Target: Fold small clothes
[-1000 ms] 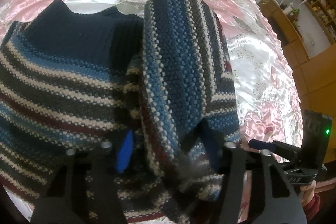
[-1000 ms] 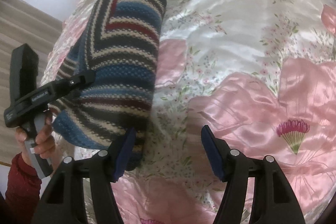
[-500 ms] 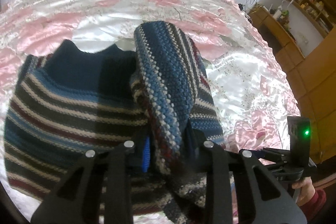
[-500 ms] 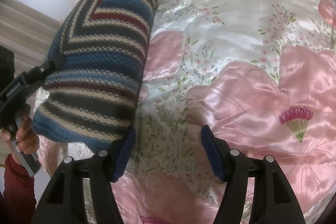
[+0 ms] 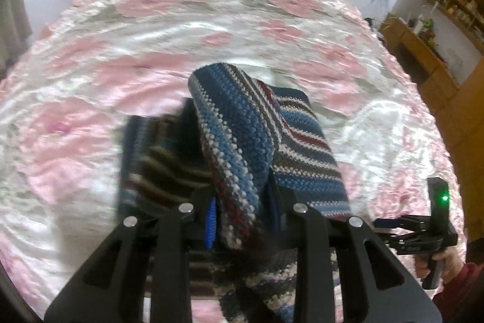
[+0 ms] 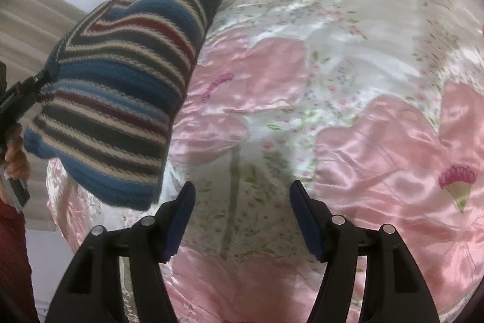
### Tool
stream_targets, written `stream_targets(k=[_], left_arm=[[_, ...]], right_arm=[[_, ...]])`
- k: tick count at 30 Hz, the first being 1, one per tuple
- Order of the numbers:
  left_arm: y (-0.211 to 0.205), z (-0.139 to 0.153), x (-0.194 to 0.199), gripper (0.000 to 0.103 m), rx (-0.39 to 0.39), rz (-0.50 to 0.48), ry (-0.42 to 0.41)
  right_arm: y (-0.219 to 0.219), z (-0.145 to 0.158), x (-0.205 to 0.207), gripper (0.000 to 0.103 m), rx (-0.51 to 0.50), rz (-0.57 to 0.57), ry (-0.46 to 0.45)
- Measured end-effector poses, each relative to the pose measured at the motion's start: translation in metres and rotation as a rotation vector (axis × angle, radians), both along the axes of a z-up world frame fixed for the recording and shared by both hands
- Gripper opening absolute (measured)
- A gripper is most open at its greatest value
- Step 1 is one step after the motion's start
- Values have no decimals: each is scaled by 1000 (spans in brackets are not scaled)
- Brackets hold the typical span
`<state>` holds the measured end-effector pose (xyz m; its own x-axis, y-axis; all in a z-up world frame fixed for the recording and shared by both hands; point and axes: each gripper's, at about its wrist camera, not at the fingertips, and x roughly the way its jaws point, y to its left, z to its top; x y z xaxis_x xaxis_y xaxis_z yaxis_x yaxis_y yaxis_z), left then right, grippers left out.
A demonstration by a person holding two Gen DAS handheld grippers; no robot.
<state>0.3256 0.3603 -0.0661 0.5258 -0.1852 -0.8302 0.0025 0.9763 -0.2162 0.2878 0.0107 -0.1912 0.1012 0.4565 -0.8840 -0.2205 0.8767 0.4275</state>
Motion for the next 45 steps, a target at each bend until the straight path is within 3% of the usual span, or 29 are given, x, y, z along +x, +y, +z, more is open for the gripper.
stream_targets(k=[5, 9, 12, 16, 20, 25, 29, 35, 36, 39, 40, 42, 45], left_arm=[[48, -2, 3, 26, 1, 48, 39], [74, -27, 6, 26, 14, 59, 89], [80, -59, 10, 26, 17, 71, 146], [73, -77, 8, 28, 70, 49, 125], [67, -69, 2, 34, 84, 28, 106], [76, -34, -35, 62, 116, 54, 33], [70, -20, -69, 67, 69, 32, 23], [58, -39, -85, 67, 98, 8, 74], [59, -42, -86, 63, 97, 11, 82], [63, -57, -87, 26, 71, 8, 116], [65, -60, -88, 19, 61, 10, 121], [70, -60, -91, 13, 51, 21, 113], [92, -54, -95, 11, -29, 79, 87]], right_arm=[[16, -3, 3, 66, -4, 28, 3], [31, -3, 1, 66, -24, 57, 1], [41, -2, 1, 66, -36, 72, -2], [50, -2, 0, 66, -44, 85, -2], [57, -2, -2, 66, -57, 94, -4], [71, 4, -7, 66, -4, 60, -6], [94, 13, -13, 68, 32, 61, -11], [125, 20, -21, 70, 25, 116, -16], [128, 20, -23, 70, 23, 124, -15], [131, 19, -26, 70, 6, 140, -18], [132, 19, -26, 70, 2, 139, -16], [131, 17, -26, 70, 6, 137, -8], [133, 18, -25, 70, 4, 138, -12]])
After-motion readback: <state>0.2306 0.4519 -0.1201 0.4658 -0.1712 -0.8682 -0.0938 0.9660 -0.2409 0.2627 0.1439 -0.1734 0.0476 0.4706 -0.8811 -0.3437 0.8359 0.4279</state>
